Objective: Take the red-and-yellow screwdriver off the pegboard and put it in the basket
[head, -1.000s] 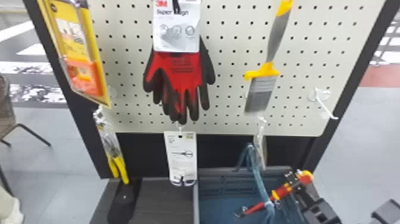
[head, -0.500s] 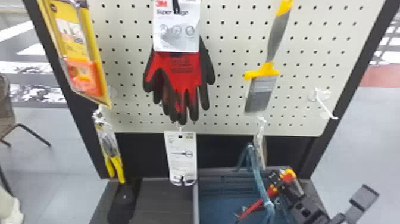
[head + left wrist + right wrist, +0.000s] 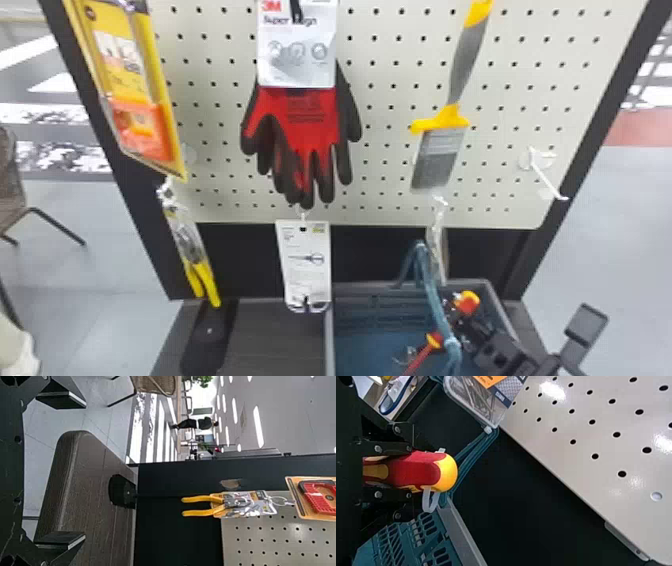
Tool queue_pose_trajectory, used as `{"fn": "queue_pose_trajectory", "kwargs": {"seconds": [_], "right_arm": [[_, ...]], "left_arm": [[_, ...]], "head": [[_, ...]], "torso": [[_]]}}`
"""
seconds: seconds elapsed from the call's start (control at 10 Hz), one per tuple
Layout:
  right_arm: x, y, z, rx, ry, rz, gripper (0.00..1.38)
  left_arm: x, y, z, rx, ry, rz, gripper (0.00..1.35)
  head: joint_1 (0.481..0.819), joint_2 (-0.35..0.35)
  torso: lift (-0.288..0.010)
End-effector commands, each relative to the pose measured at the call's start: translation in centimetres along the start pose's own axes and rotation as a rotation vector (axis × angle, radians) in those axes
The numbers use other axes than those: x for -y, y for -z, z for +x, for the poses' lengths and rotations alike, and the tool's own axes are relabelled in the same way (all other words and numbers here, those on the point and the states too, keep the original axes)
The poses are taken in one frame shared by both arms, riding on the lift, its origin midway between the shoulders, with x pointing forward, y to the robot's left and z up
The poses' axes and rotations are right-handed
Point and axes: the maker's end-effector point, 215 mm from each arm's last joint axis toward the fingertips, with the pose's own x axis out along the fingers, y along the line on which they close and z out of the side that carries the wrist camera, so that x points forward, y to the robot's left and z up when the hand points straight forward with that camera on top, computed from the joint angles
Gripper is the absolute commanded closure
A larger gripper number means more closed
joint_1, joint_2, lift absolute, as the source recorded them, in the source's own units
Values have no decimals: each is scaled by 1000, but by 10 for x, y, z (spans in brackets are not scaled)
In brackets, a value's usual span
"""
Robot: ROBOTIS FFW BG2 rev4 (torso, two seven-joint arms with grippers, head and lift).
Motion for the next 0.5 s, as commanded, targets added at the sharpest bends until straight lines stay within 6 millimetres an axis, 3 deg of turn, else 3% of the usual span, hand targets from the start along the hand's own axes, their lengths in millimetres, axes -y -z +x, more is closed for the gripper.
{"fn": "queue_pose_trajectory", "kwargs": {"seconds": [0.0,0.2,0.3,0.4], "right_arm": [[4,4,4,-1,0,3,1069],[12,7,10,0,-7,8,1058],[12,4,18,-7,-41,-8,702],[7,-8,25,-18,-62,-68,236]], "left_arm": [[-1,1,0,-1,-1,-2,142],[1,2,0,-1,1,-3,142],[1,2,0,-1,1,-3,142],[2,3,0,-4,4,-1,142]], "head": [[549,0],[549,0],[549,0],[549,0]], "torso": [[-100],[-100],[-100],[-100]]}}
